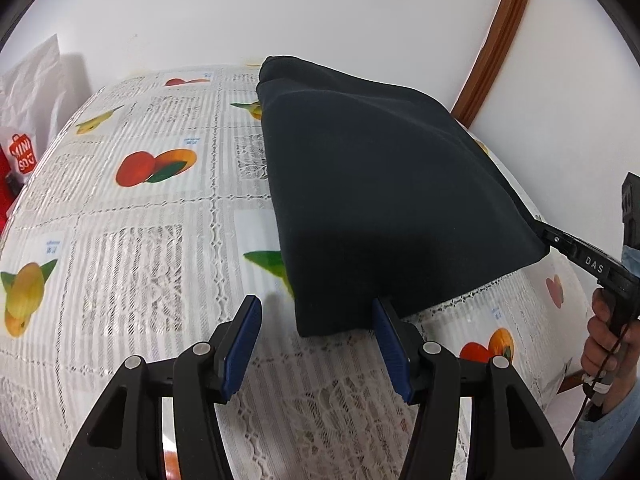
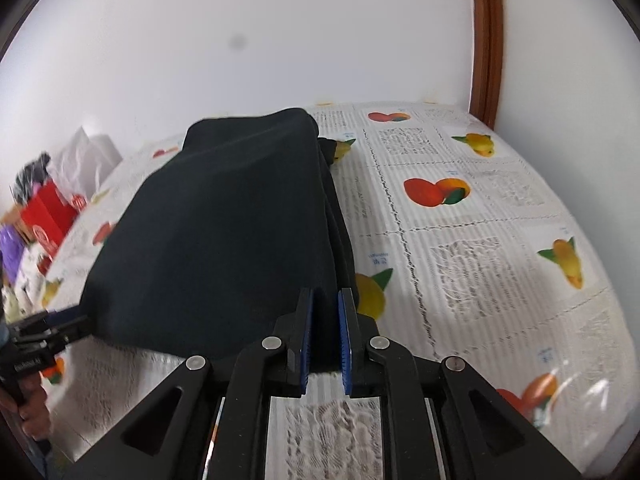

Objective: Fold small clothes
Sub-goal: 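Open both grippers and withdraw them from the folded sweatshirt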

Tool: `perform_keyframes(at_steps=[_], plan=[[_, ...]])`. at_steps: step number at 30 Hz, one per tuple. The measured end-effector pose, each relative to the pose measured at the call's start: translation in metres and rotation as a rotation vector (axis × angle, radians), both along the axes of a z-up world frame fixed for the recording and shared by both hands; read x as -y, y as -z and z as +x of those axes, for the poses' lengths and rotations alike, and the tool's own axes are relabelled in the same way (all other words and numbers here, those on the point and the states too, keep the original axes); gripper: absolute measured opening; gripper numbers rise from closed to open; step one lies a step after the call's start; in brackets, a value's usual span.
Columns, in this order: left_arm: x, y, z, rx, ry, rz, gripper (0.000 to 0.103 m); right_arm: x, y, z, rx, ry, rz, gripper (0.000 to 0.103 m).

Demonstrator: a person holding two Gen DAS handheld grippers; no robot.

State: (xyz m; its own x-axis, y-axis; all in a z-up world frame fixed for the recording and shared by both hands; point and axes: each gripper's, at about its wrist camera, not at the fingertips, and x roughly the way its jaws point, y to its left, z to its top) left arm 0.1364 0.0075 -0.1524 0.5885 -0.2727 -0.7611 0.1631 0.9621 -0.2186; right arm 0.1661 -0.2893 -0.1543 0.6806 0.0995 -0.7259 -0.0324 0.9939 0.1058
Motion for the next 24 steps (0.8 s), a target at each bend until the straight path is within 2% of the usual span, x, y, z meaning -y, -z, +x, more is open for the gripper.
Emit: perform_keyframes(at_steps=[3,7,10,14,16,21,22,23,24], plan=[[0.001,-0.005,-0.007,-0.011,-0.006,0.022,0.055,0.001,-0.001,-0.004,-0.015,0.000,-0.030,0.017],[0.002,-0.016,-0.021,0.004,-0.029,0.055,0.055,0.003,-0.006,-0.012,-0.058,0.014,-0.016,0.021],[0.004,-0.028,-0.030,0.013,-0.055,0.070,0.055,0.005,-0.018,-0.028,-0.055,0.036,0.020,0.025],[0.013,-0.055,-0.053,0.062,-0.065,0.084,0.066,0.007,-0.044,-0.055,-0.032,0.060,0.024,0.048],[0.018,-0.068,-0.065,0.093,-0.074,0.101,0.070,0.011,-0.060,-0.074,-0.001,0.077,0.025,0.054],[0.026,-0.101,-0.095,0.138,-0.109,0.139,0.075,0.016,-0.087,-0.113,0.030,0.109,0.006,0.057],[0.026,-0.109,-0.104,0.157,-0.120,0.139,0.079,0.018,-0.091,-0.121,0.029,0.130,0.012,0.063],[0.026,-0.113,-0.108,0.171,-0.127,0.145,0.082,0.020,-0.095,-0.132,0.032,0.150,0.015,0.078],[0.028,-0.118,-0.113,0.184,-0.130,0.157,0.082,0.020,-0.098,-0.138,0.042,0.154,0.010,0.084]])
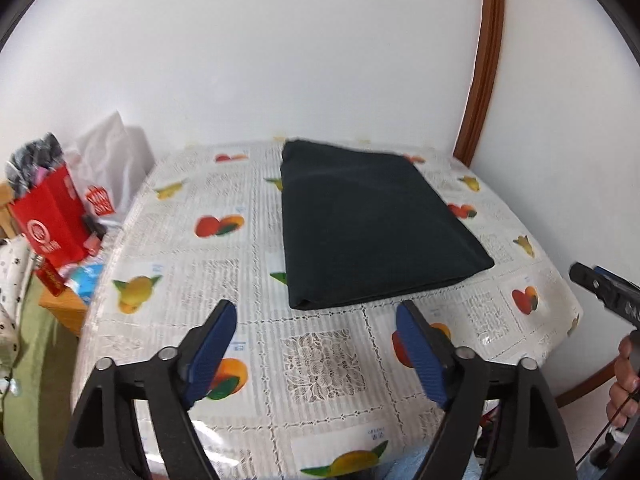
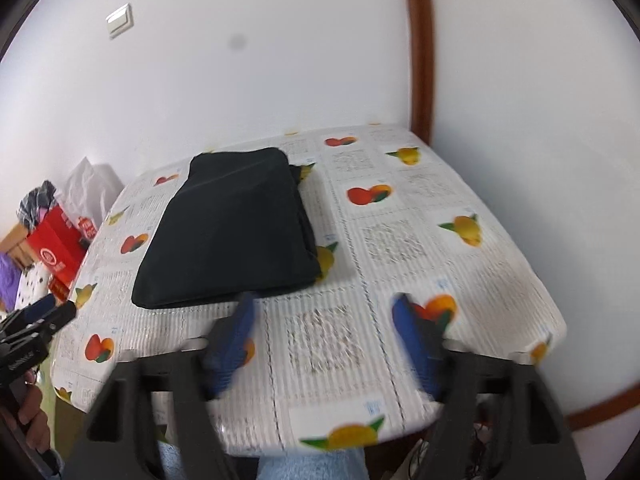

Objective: Fold small clothes

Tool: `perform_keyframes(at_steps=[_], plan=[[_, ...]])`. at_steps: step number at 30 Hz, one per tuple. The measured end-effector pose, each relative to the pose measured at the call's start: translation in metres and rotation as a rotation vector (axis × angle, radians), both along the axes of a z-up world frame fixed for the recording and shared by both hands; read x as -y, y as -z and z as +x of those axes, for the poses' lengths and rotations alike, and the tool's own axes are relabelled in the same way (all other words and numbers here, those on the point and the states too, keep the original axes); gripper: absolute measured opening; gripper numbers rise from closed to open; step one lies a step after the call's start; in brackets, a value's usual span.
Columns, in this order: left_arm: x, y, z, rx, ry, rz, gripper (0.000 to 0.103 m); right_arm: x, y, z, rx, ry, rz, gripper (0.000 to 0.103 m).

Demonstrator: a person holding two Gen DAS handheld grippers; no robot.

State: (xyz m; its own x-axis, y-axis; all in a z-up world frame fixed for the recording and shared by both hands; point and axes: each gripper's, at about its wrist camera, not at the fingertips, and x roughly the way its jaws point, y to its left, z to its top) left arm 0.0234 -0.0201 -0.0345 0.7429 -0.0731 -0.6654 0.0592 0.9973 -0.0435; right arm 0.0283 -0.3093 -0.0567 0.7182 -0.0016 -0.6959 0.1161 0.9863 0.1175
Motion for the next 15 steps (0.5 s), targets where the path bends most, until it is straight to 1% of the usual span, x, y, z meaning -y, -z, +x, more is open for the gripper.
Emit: perform_keyframes(at_steps=[1,2,3,4,6,8,11,15], plan=[[0.003,-0.004,-0.006,0.004,0.006,0.017,0.082,-0.001,-0.005,-0.011,0.028,0.006,-0.018,0.091],[0.006,-0.009,-0.011,0.003,0.023,0.029,0.082,0.000,-0.006,-0.017,0.046,0.010,-0.032,0.095],[0.009,-0.012,-0.016,0.010,0.028,0.034,0.083,0.000,-0.008,-0.023,0.055,0.010,-0.044,0.096],[0.010,-0.015,-0.020,0.017,0.024,0.038,0.084,-0.001,-0.008,-0.028,0.045,0.008,-0.055,0.098],[0.013,-0.020,-0.028,0.041,0.005,0.054,0.087,-0.002,-0.007,-0.034,0.022,0.016,-0.063,0.098],[0.015,-0.023,-0.033,0.052,0.003,0.049,0.087,-0.004,-0.007,-0.039,0.018,0.015,-0.064,0.098],[0.016,-0.024,-0.037,0.053,0.008,0.034,0.087,-0.008,-0.009,-0.044,0.019,0.014,-0.091,0.098],[0.020,-0.024,-0.039,0.054,0.004,0.048,0.087,-0.012,-0.015,-0.050,0.032,0.010,-0.112,0.099]])
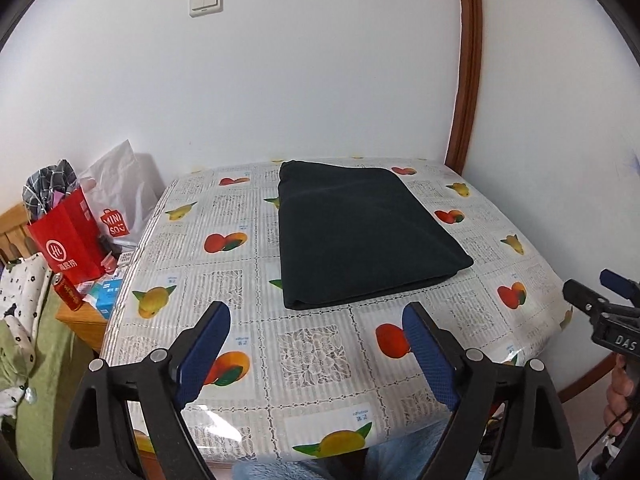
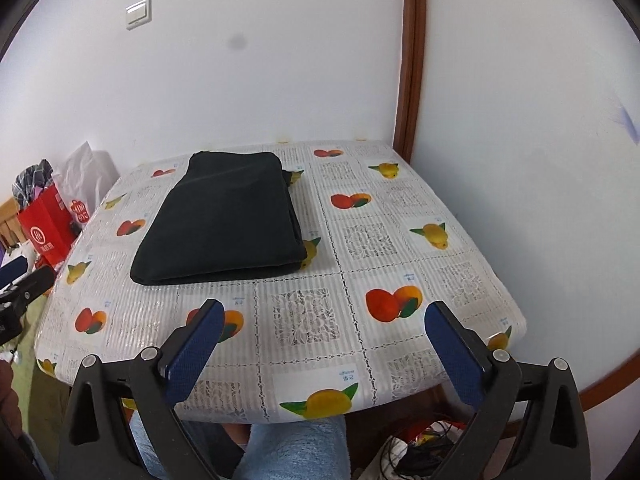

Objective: Fold small clothes

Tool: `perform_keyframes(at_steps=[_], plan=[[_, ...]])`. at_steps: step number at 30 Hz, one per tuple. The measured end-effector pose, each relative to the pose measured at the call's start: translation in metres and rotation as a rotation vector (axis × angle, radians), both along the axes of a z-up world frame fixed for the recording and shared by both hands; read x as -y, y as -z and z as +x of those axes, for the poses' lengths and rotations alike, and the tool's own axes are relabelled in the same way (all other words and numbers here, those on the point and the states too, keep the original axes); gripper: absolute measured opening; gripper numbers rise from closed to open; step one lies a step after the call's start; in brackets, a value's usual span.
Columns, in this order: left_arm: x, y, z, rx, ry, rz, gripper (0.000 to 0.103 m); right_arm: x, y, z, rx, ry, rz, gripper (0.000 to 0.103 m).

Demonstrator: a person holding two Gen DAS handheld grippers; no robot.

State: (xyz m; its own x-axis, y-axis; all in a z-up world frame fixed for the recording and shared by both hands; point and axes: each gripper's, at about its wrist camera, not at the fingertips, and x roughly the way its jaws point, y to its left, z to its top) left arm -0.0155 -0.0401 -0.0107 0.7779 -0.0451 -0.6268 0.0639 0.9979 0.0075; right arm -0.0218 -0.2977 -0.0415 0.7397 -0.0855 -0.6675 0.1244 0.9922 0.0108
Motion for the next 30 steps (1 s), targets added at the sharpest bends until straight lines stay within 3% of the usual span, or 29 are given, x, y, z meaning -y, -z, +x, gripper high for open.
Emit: perform_keyframes(at_steps=[30], plan=[[0.002,0.011,0.002,-0.017,-0.020,-0.007,0.087,0.001,0.002,-0.004,-0.004,0.056,-0.013,0.099]])
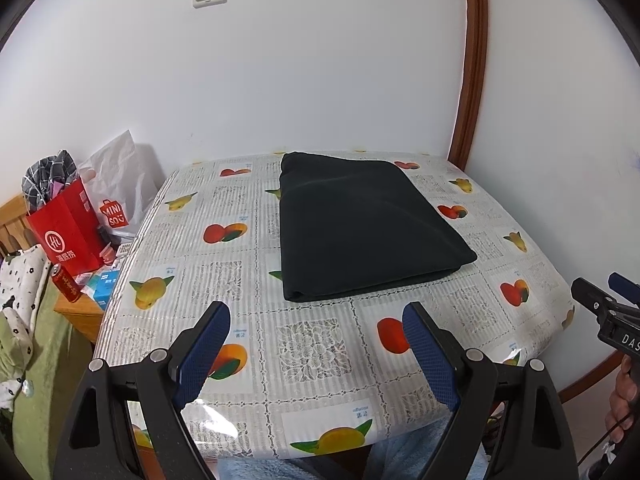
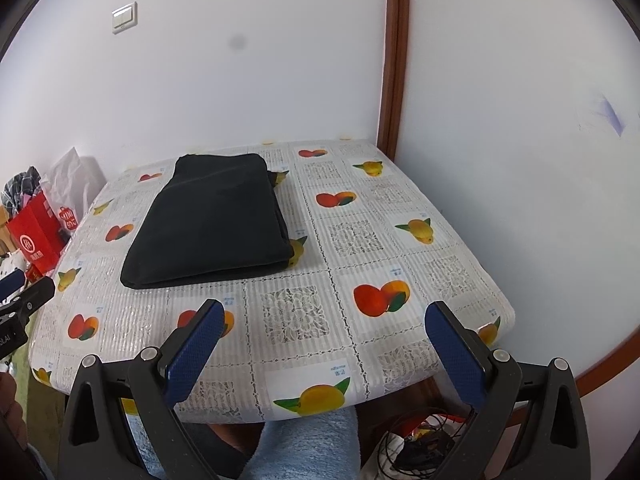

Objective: Fold small clothes

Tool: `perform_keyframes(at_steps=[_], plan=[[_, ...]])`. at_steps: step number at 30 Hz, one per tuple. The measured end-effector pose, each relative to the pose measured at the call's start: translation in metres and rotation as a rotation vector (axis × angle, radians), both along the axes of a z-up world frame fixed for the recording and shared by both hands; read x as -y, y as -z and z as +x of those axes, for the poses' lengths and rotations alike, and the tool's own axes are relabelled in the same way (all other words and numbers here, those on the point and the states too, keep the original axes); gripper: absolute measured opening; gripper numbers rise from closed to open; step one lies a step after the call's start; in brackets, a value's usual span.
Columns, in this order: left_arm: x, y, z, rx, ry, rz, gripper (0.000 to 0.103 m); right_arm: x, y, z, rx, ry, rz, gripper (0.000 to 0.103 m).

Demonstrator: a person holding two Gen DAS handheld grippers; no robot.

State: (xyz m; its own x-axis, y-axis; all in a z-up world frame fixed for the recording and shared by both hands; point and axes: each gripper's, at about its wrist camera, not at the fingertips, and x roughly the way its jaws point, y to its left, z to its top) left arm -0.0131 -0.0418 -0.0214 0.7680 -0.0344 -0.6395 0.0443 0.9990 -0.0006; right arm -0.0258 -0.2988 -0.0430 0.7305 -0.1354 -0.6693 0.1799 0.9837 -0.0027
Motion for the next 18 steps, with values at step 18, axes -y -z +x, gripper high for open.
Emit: perform_keyframes(at_steps=[18], plan=[[-0.0043,-0.0019,0.0013,-0.008,-0.011,-0.022,0.087,-0.0073,-0.0025,0.0005,0.004,-0.015,0.002,0.099]])
